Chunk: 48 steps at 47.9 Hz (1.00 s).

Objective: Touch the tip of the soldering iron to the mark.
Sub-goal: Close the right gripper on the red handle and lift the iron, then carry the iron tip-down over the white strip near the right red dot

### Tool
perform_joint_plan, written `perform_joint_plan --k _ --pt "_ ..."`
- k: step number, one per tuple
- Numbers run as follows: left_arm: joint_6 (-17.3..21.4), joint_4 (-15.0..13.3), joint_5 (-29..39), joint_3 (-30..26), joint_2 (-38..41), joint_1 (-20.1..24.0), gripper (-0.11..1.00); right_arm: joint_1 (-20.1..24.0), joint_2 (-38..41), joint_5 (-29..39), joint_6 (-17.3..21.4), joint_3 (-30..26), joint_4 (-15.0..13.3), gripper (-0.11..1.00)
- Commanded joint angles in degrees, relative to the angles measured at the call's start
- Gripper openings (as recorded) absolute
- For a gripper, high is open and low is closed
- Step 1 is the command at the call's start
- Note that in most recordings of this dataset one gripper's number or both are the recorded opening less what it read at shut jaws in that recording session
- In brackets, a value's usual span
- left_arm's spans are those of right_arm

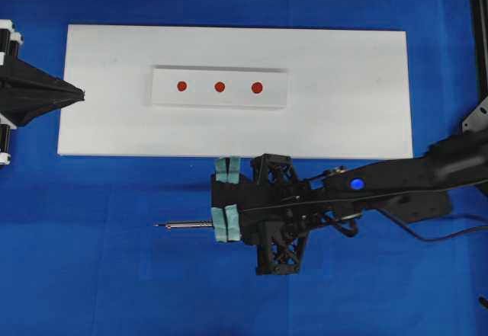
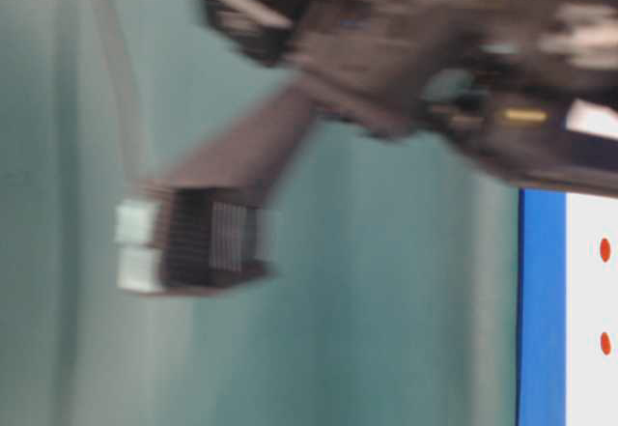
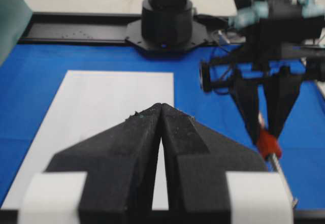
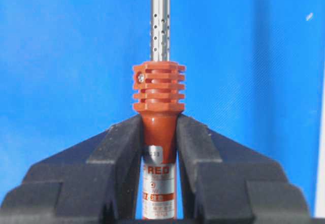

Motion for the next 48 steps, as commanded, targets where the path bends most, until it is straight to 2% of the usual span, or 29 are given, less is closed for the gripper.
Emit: perform_joint_plan --k 1,12,32,40,48 --pt "-0.1 0.2 -0.4 -0.8 -0.2 0.2 0.0 0.0 -3.7 4.0 0.0 -2.5 -1.3 0.06" --pt "-0.2 0.1 0.4 -0.8 -0.6 0.1 0.0 0.4 -6.9 12.1 0.0 -6.1 -4.0 0.06" --pt "-0.2 0.1 0.4 -0.7 -0.6 0.2 0.0 0.2 -7.0 12.4 -0.4 -6.2 -4.5 0.06" --pt "-0.2 0.1 0.4 -0.7 -0.6 0.1 0.0 -2.5 -7.5 12.9 -2.1 -5.7 -7.2 0.06" --pt "-0.2 0.1 0.7 -0.6 -0.6 0.1 0.0 -7.2 -8.3 13.1 -6.8 -4.6 -7.4 0.06"
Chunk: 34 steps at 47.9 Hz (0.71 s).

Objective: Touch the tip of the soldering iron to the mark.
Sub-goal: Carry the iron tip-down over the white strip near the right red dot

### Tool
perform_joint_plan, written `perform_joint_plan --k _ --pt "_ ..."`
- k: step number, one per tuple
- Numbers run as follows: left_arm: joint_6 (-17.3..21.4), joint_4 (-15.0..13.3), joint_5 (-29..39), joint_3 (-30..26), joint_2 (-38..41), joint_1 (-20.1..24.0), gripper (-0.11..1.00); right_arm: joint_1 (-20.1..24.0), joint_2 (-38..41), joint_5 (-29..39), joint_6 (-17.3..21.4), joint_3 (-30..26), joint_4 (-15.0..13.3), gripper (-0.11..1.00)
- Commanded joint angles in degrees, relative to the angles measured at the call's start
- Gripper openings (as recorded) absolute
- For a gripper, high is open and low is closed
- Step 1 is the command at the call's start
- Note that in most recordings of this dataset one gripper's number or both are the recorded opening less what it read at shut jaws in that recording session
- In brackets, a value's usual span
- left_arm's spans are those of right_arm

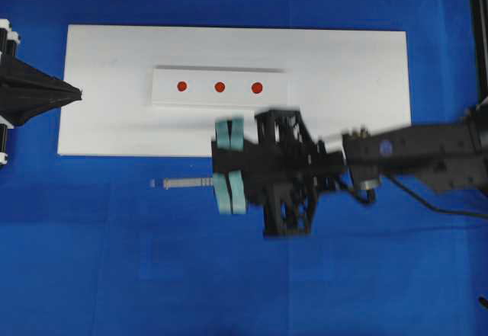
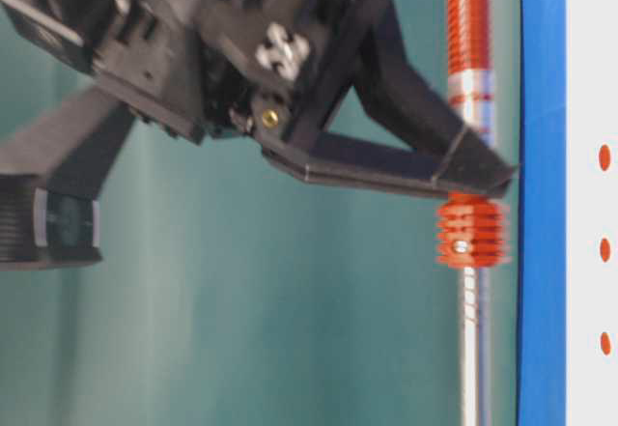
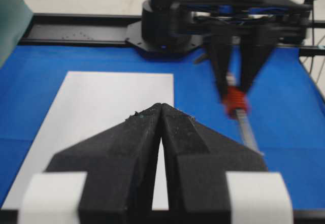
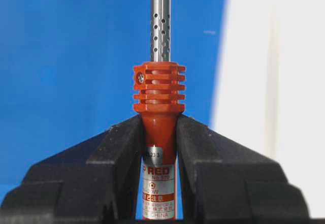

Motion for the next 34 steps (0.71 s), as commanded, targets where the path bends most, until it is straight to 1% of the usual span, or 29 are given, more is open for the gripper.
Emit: perform_joint_plan --k 1,3,14,19,25,34 --pt "-0.1 0.1 0.1 -0.6 0.3 0.1 0.0 -2.7 -2.5 -0.1 -2.4 -0.3 -0.3 0.06" --pt "-0.2 0.1 0.3 -0.7 0.3 0.2 0.0 -4.3 -2.7 -0.1 -4.3 0.0 -0.3 0.06" --pt "-0.6 0.1 0.5 -0.6 0.4 0.1 0.0 -10.9 -3.0 -0.3 -12.1 0.1 -0.3 0.06" --pt "-0.6 0.1 0.5 -0.5 0.5 0.1 0.0 -14.2 -3.0 -0.4 -16.4 -0.2 0.0 0.06" --pt "-0.6 0.1 0.5 -0.4 0.5 0.1 0.0 -17.8 -3.0 -1.6 -20.0 -0.4 0.7 0.06" --pt "-0.6 0.1 0.5 -0.4 0.5 0.2 0.0 -21.4 -3.0 -1.9 -22.9 -0.4 1.4 0.06"
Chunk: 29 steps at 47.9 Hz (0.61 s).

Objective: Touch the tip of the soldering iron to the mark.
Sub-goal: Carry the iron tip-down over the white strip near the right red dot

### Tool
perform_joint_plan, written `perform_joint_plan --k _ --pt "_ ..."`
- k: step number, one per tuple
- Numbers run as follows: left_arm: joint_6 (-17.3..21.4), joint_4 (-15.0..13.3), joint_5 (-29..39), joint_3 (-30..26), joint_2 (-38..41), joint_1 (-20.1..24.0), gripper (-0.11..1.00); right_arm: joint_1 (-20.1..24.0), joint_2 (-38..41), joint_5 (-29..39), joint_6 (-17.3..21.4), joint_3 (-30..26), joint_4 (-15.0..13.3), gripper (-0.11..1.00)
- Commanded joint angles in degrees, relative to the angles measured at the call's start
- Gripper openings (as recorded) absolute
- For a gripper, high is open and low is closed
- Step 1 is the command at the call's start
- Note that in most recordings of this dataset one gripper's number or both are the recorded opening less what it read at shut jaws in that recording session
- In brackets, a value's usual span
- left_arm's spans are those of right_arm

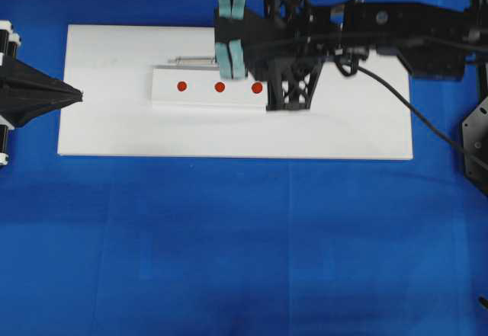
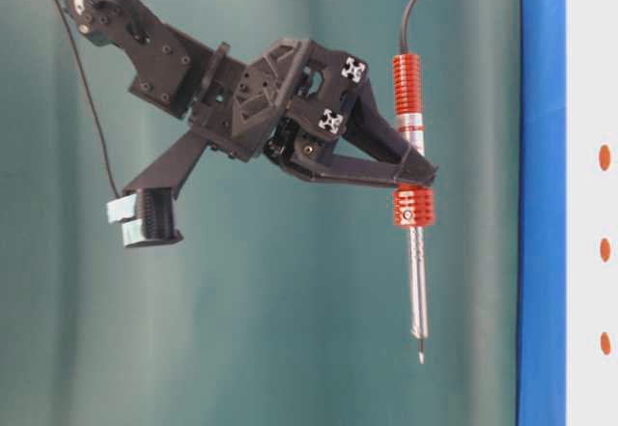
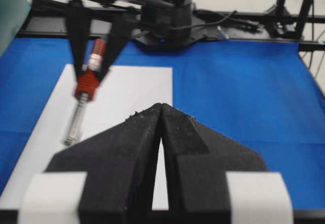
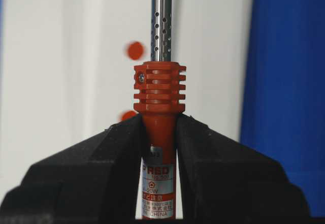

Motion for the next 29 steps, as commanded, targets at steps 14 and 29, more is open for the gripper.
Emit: perform_joint_plan --k 14,29 --pt "0.0 0.1 -0.3 -0.6 0.4 0.1 0.0 -1.6 -1.6 -1.0 -2.4 -1.1 1.8 0.06" --pt "0.1 0.1 -0.3 -0.7 0.4 0.1 0.0 -1.6 -1.3 0.6 -2.4 -1.2 2.3 0.06"
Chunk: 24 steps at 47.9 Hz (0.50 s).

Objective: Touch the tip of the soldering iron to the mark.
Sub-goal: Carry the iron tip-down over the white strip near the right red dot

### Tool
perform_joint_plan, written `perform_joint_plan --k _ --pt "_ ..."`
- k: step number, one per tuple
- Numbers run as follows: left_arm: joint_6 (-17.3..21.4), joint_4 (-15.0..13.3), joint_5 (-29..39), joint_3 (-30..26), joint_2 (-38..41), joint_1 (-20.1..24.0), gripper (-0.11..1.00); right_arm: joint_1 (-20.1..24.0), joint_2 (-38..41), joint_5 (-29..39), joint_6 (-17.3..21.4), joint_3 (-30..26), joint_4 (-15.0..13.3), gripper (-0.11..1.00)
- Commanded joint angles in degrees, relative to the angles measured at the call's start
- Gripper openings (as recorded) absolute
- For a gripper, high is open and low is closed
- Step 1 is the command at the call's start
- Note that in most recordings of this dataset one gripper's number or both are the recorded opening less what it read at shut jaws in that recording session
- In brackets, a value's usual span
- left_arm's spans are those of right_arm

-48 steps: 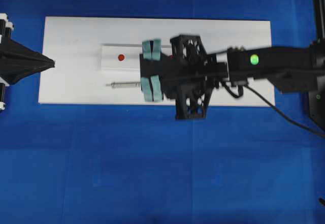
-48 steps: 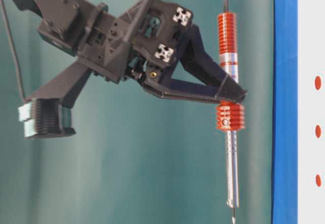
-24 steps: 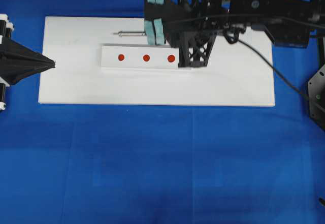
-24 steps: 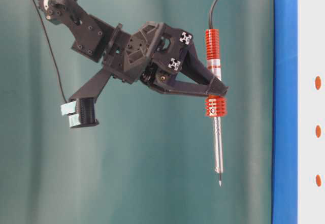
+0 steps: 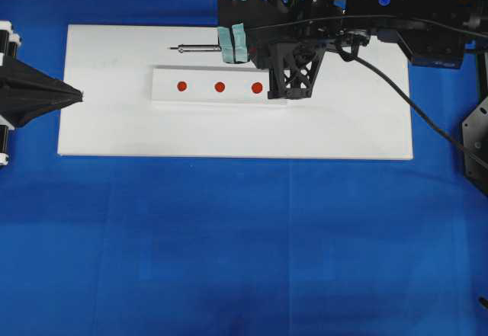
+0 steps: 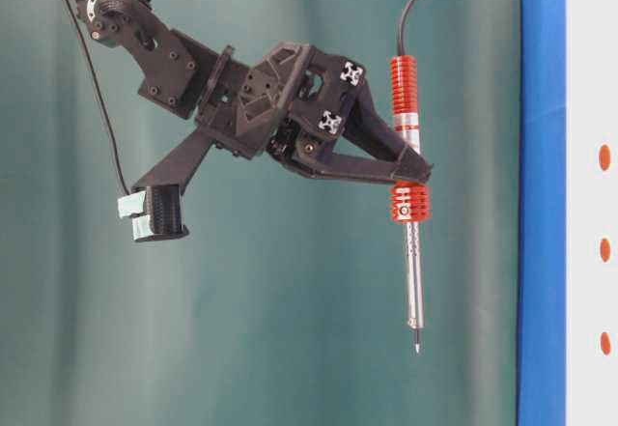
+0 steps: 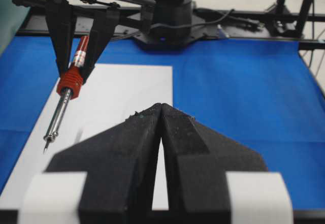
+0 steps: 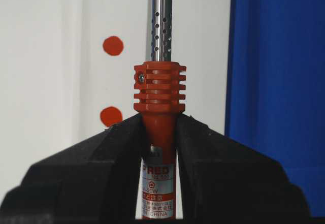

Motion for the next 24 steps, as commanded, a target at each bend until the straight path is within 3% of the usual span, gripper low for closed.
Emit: perform_joint_plan --k 1,24 --pt "0.1 0.2 -0.3 -0.6 0.4 0.0 0.0 -0.2 -1.3 1.0 -0.1 -1.2 0.4 0.06" --pt "0.0 0.1 -0.3 -0.6 0.2 0.0 0.0 -0.1 -0.2 13.5 0.0 -2.7 1.2 0.06"
